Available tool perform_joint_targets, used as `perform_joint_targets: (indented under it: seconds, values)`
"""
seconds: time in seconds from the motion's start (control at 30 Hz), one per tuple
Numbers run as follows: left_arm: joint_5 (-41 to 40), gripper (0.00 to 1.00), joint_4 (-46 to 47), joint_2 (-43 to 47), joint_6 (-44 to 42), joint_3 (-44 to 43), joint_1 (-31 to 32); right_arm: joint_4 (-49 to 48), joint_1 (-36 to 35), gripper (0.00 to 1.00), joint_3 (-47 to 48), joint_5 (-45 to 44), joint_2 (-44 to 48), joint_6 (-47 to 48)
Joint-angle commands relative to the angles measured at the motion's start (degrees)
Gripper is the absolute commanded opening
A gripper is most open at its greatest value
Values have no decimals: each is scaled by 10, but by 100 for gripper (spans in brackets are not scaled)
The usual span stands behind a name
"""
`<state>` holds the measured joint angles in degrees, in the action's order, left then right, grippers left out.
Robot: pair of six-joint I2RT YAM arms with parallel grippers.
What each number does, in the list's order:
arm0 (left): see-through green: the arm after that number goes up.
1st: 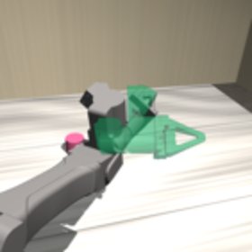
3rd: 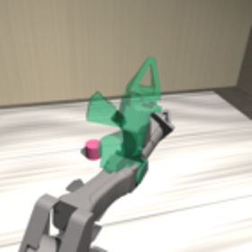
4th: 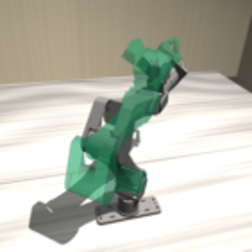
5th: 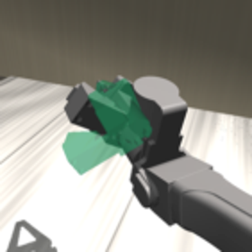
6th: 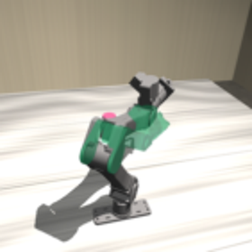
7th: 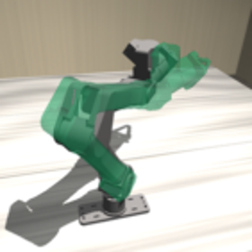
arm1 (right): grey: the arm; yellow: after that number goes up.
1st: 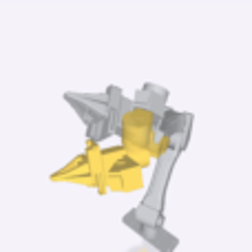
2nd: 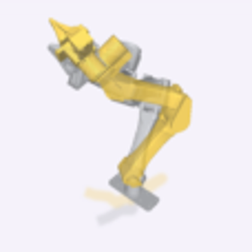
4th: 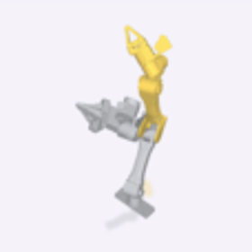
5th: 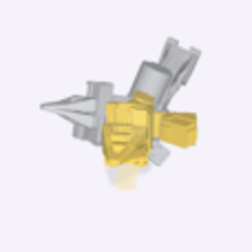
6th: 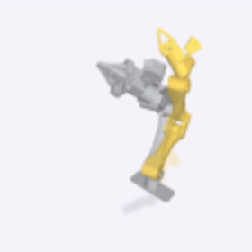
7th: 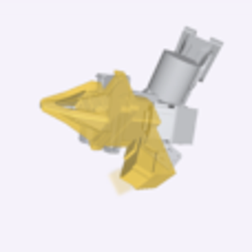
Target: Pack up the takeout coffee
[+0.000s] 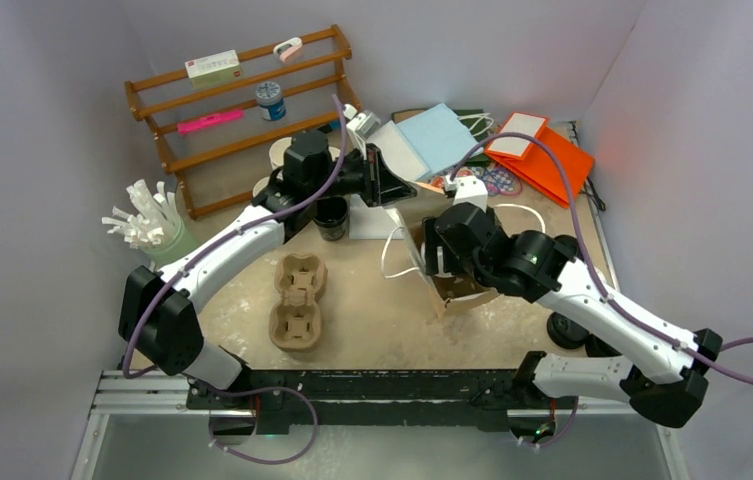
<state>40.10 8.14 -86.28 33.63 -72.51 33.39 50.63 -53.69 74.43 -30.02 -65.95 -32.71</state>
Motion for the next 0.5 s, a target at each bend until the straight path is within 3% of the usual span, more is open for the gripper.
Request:
perform_joint_targets:
  seconds: [0.0, 0.47]
  values:
    - [19, 0, 43, 4, 15, -28, 5, -3, -1, 28, -28, -41, 45, -38]
    - [12, 0, 12, -20, 19, -84, 12, -62, -1, 29, -44, -87, 54, -3]
